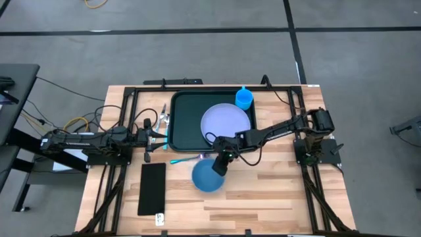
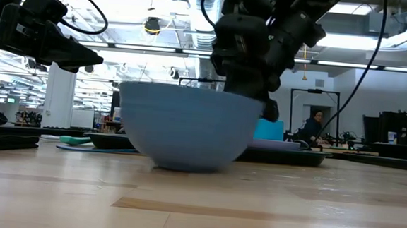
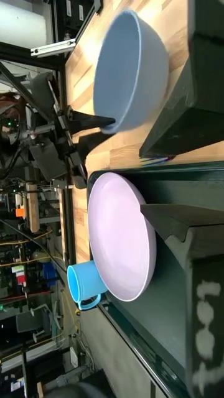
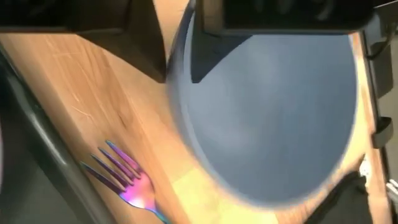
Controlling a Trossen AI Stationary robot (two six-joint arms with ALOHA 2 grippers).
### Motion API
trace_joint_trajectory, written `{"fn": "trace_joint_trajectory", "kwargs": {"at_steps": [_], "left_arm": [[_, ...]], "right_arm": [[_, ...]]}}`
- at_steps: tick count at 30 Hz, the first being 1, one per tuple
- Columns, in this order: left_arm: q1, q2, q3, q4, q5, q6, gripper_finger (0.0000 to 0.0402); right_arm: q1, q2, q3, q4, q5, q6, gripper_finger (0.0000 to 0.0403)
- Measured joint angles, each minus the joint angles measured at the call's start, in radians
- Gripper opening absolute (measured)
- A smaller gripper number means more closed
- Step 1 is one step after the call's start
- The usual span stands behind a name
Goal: Set up tray
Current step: Put the blue bowl on the purple plate
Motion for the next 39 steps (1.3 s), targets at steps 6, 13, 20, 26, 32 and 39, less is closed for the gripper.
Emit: {"fn": "trace_joint_trajectory", "kwargs": {"at_steps": [6,13,20,26,32,39], "left_arm": [[0.0,0.0,0.0,0.0,0.0,0.0,0.0121],[0.0,0.0,0.0,0.0,0.0,0.0,0.0121],[0.0,0.0,0.0,0.0,0.0,0.0,0.0121],[0.0,0.0,0.0,0.0,0.0,0.0,0.0121],[0.0,0.0,0.0,0.0,0.0,0.0,0.0121],[0.0,0.0,0.0,0.0,0.0,0.0,0.0121]], "right_arm": [[0.0,0.0,0.045,-0.012,-0.022,-0.003,0.0007],[-0.007,0.0,0.118,-0.068,-0.052,-0.017,0.0005],[-0.065,0.0,0.226,-0.25,-0.017,-0.094,0.0004],[-0.149,0.0,0.297,-0.411,0.071,-0.177,0.0003],[-0.256,0.0,0.306,-0.473,0.15,-0.21,0.0002],[-0.382,0.0,0.306,-0.497,0.189,-0.221,0.0002]]}}
